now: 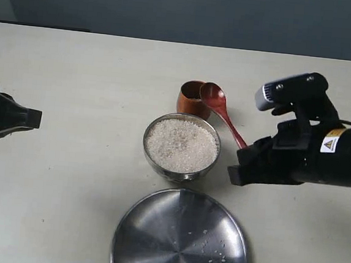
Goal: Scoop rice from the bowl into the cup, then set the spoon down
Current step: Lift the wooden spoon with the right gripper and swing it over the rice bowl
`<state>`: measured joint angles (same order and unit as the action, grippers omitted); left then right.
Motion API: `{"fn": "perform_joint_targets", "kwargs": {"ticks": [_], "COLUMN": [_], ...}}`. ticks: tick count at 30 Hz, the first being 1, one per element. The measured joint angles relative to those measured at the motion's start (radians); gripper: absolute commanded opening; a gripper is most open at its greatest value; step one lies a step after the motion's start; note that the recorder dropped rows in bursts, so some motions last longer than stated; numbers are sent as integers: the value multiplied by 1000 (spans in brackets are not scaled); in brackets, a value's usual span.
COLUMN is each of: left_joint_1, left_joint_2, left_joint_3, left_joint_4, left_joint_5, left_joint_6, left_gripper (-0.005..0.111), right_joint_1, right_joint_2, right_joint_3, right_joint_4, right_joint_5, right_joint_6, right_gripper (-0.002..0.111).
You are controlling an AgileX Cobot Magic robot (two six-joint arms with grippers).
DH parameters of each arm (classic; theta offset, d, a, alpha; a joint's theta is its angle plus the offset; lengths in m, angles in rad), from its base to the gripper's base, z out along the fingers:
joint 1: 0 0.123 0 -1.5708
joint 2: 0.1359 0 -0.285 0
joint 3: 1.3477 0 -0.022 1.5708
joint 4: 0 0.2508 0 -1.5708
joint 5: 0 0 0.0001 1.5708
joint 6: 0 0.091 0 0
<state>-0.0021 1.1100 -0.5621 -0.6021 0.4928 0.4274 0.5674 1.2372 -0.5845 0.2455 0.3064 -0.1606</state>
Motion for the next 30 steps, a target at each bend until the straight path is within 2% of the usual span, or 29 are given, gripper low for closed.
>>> {"fn": "perform_joint_targets", "kwargs": {"ticks": [4,7,16,24,30], "left_joint_1": [0,0,0,0,0], "left_joint_2": [0,0,0,0,0], "left_joint_3": [0,0,0,0,0], "left_joint_4": [0,0,0,0,0], "left_joint_5": [0,0,0,0,0], "left_joint_6": [0,0,0,0,0], "left_gripper": [1,1,1,1,1], "right_joint_1": [0,0,40,185,292], "right_joint_2": [0,0,25,177,363], "right_joint_3": [-101,-153,-240,-402,-541], "right_joint_4": [-371,-518,-533,-591,-754], "right_joint_5": [241,385,557,707,890], "right_joint_6": [236,288,208,182,225], "right_gripper": [-1,-1,-1,-1,-1]}}
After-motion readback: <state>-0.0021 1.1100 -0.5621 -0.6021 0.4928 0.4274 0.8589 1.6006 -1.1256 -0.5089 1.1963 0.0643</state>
